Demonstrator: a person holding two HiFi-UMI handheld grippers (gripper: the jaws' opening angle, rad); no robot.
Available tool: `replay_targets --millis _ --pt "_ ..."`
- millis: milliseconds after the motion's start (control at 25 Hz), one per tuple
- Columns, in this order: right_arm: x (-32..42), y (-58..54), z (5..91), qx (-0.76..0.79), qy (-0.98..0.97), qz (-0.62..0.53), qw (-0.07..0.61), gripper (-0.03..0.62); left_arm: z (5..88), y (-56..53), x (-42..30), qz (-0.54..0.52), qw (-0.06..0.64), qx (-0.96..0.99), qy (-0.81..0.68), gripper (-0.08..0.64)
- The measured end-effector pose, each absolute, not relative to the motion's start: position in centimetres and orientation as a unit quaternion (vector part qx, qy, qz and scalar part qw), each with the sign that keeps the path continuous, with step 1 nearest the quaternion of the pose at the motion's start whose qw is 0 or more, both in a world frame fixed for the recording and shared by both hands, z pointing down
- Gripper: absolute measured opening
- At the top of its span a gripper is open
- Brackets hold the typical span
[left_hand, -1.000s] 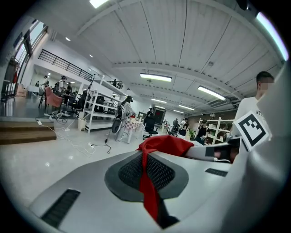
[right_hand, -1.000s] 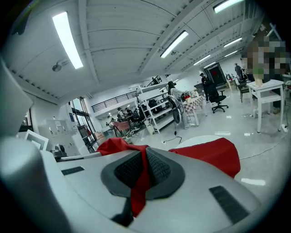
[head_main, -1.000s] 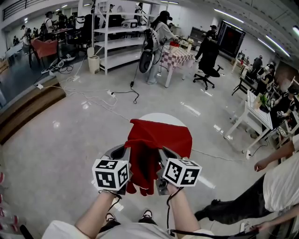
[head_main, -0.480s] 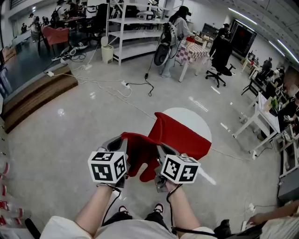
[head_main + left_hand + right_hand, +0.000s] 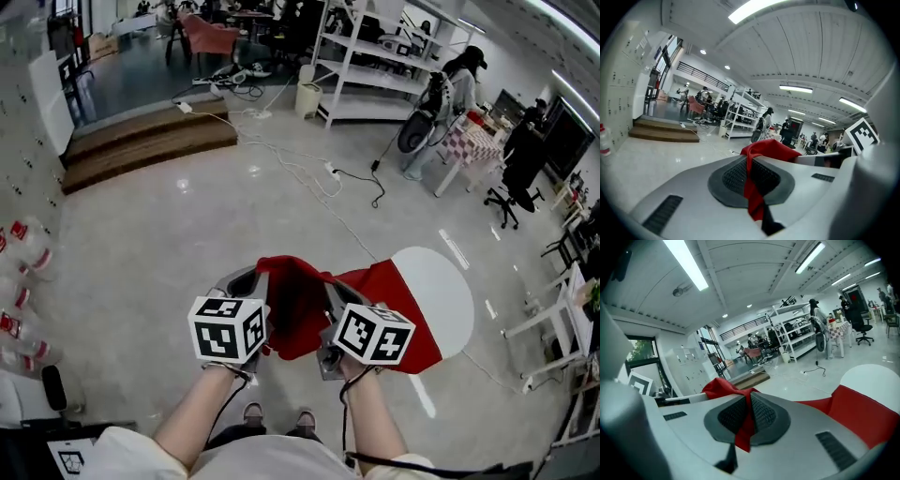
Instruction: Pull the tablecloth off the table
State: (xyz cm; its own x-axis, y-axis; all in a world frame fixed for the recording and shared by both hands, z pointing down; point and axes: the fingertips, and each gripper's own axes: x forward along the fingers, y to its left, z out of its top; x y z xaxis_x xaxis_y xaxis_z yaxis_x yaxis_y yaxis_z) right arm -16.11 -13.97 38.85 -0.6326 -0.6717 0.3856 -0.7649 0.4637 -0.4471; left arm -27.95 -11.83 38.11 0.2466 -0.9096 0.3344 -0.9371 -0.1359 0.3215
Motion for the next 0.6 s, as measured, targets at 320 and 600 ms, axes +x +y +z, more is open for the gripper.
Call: replay_targets --millis 320,600 --pt "-27.4 -13.4 38.0 0.32 -0.893 0.293 0.115 0.026 36.7 -8.4 -37.9 0.007 0.238 0.678 -0.696 0.018" --pt "-31.4 -11.9 39.4 0.26 -0.911 0.284 0.146 0.026 37.3 -5.3 -41.3 -0.005 0.231 0.626 -0.745 0.017"
